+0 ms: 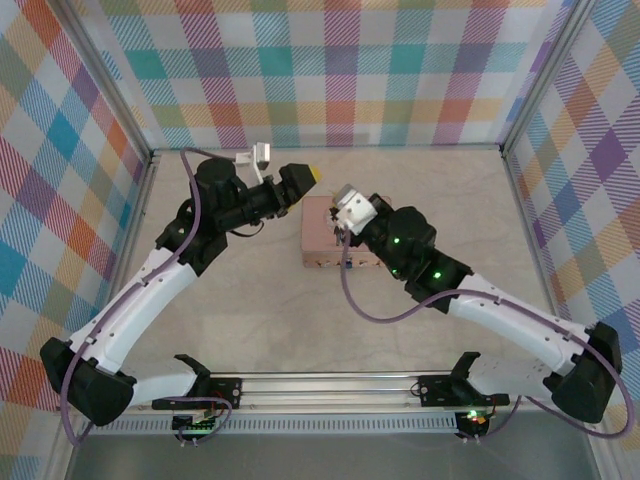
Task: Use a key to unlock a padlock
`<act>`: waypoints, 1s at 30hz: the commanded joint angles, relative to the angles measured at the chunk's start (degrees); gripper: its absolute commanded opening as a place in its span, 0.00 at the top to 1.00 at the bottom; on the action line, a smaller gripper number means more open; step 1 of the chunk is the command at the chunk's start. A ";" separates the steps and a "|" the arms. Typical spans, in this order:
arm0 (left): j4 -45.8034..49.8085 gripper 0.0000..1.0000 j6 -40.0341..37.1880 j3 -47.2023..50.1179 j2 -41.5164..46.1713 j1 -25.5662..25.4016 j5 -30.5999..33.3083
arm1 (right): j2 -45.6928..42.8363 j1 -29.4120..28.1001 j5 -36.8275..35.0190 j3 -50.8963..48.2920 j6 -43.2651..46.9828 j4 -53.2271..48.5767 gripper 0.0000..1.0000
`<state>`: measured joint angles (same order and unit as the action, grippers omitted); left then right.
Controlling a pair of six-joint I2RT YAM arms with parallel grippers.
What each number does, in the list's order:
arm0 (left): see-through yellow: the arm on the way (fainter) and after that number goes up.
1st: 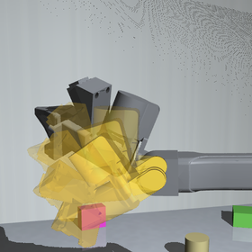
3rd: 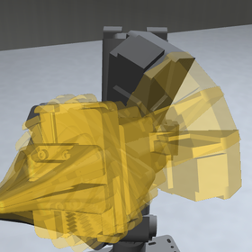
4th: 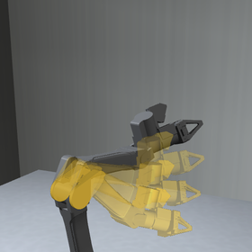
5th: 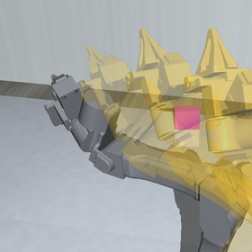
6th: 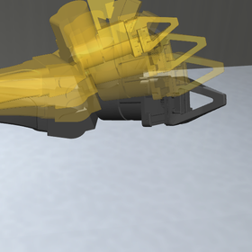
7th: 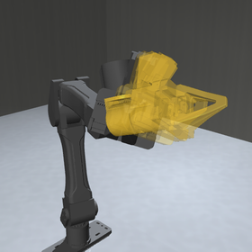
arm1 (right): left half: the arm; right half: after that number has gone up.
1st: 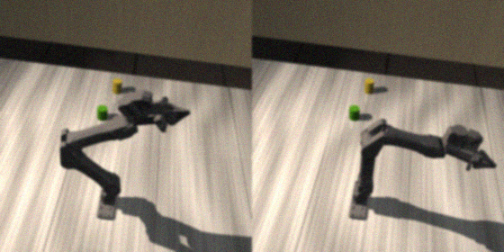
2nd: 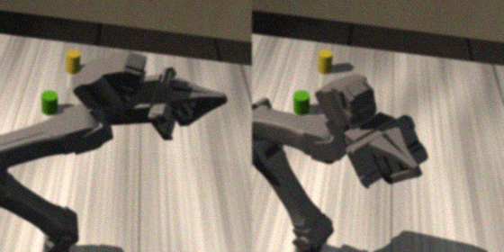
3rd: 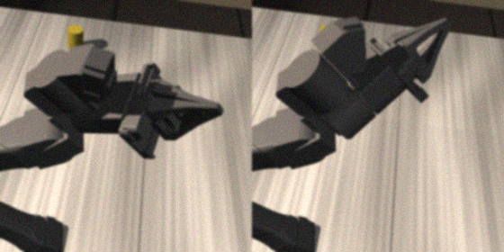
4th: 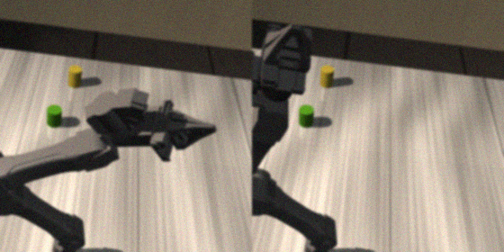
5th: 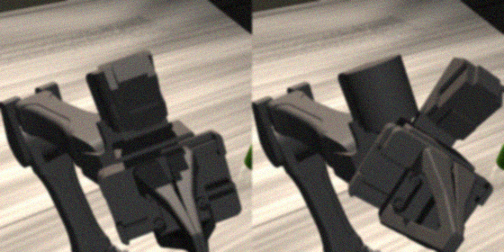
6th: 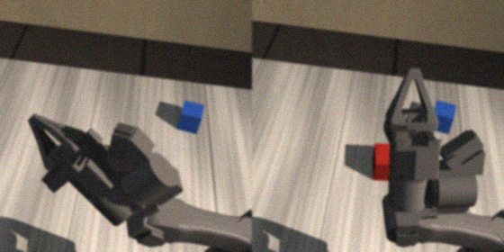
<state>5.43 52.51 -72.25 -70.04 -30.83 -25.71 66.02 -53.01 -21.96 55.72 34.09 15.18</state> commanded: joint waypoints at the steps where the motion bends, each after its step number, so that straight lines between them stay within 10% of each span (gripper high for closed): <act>1: -3.24 0.18 4.18 -2.51 -1.71 -0.23 -3.35 | 1.64 -2.99 -5.92 1.38 14.15 12.67 1.00; 7: -3.12 0.23 5.21 -3.99 -2.74 -1.58 -3.20 | 3.37 -5.59 -7.84 1.44 19.81 19.10 1.00; 14: -2.30 0.56 5.35 -3.70 -1.87 -1.74 -2.25 | 3.55 -6.05 -8.34 1.22 21.28 19.45 1.00; 30: -2.85 0.60 6.73 -1.49 0.39 -0.55 -1.87 | 3.24 -5.98 -9.60 -1.04 22.52 17.01 1.00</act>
<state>3.99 58.30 -74.39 -71.81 -31.94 -27.42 69.78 -58.74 -30.28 55.57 55.99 30.39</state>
